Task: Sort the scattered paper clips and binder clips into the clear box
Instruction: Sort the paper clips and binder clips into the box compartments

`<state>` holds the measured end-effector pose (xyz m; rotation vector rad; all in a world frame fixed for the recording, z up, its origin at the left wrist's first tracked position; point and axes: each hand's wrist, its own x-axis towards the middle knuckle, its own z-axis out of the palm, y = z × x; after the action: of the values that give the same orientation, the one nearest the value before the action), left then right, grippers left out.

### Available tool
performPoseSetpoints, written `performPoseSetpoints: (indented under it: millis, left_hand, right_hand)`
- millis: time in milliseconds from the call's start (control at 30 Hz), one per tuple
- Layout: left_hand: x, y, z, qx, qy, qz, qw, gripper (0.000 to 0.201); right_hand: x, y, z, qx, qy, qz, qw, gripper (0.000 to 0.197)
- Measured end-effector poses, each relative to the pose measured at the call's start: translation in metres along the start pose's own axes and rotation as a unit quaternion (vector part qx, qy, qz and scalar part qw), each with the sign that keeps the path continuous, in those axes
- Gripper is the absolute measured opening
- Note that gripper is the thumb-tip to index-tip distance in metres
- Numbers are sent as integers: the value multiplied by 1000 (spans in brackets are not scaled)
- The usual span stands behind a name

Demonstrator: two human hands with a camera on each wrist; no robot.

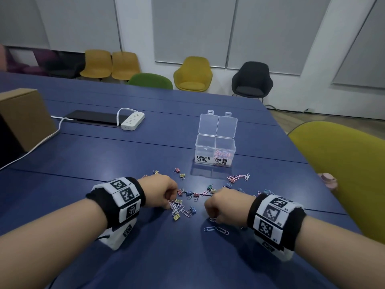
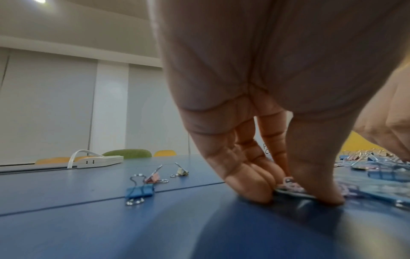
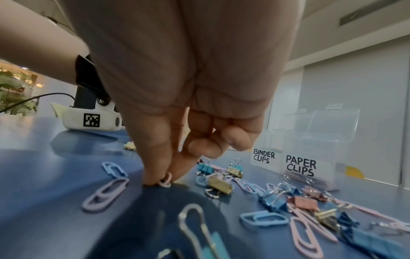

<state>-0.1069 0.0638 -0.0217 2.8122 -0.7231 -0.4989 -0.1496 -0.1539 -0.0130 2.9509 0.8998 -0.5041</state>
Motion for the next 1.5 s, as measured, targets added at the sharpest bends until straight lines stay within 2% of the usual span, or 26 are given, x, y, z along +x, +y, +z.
performPoseSetpoints:
  millis: [367,500,567,600,633,700,767,800,833,867,900,933,967,1000,1033,1067,1100,1133,1167,1200,1233,1300,1400,1500]
  left_hand:
    - [-4,4,3,30,27,-33,999,5]
    - [-10,-3,-3,-32,62,-30,997,6]
    - [-12,-8,-7,-134,91,-33,986,2]
    - [-14,-9,-7,-225,99,-39,969,4]
    - [-16,-9,-8,-336,98,-50,935,6]
    - [-22,-7,-9,-551,78,-69,828,13]
    - [-27,-6,-12,-672,53,-82,734,18]
    - [-29,-8,-13,-709,41,-84,699,16]
    - [-31,-9,-15,-738,27,-84,669,13]
    - [-33,-11,-15,-756,15,-86,648,11]
    - [-34,-11,-15,-760,8,-89,643,9]
    - [-34,-12,-13,-745,4,-92,661,6]
    - [-34,-12,-10,-709,6,-97,699,6]
    - [-33,-14,-6,-649,14,-101,754,10]
    - [-32,-14,-2,-568,22,-100,816,14]
    - [-32,-14,0,-468,24,-95,878,20]
    - [-31,-14,3,-363,20,-86,928,25]
    - [-31,-13,5,-269,13,-78,960,27]
    - [-30,-11,6,-195,9,-72,978,28]
    - [-30,-9,7,-146,7,-72,987,30]
    - [-29,-7,7,-122,3,-73,990,32]
    - [-26,-4,7,-103,-5,-77,992,37]
    - [-20,-2,4,-78,8,-88,993,40]
    - [-15,-1,3,-61,19,-90,994,40]
  right_hand:
    - [-4,-4,6,-15,-3,36,999,22]
    - [-5,-4,10,-38,-7,43,998,21]
    - [-6,-6,12,-43,-5,41,998,15]
    - [-6,-6,11,-32,3,41,999,9]
    - [-7,-4,10,-7,16,45,999,12]
    - [-8,3,5,60,34,59,996,27]
    - [-11,13,0,189,52,64,979,22]
    - [-14,17,-1,282,55,63,956,18]
    - [-16,19,-1,388,54,63,918,15]
    - [-18,20,0,496,52,69,864,16]
    - [-20,21,2,593,50,81,800,20]
    - [-21,21,3,663,47,90,741,25]
    - [-22,21,3,708,43,96,698,28]
    - [-23,20,4,730,39,101,675,28]
    - [-24,20,4,732,36,108,672,27]
    - [-24,18,5,702,33,113,703,24]
    - [-25,16,5,626,31,117,770,21]
    - [-26,14,4,501,24,119,857,17]
    - [-27,12,5,358,14,110,927,15]
    - [-27,9,6,238,3,95,967,16]
    - [-26,6,7,166,-7,90,982,20]
    - [-24,2,13,106,-13,88,990,29]
    - [-22,1,15,82,-30,84,993,30]
    - [-22,-3,7,65,-55,49,995,12]
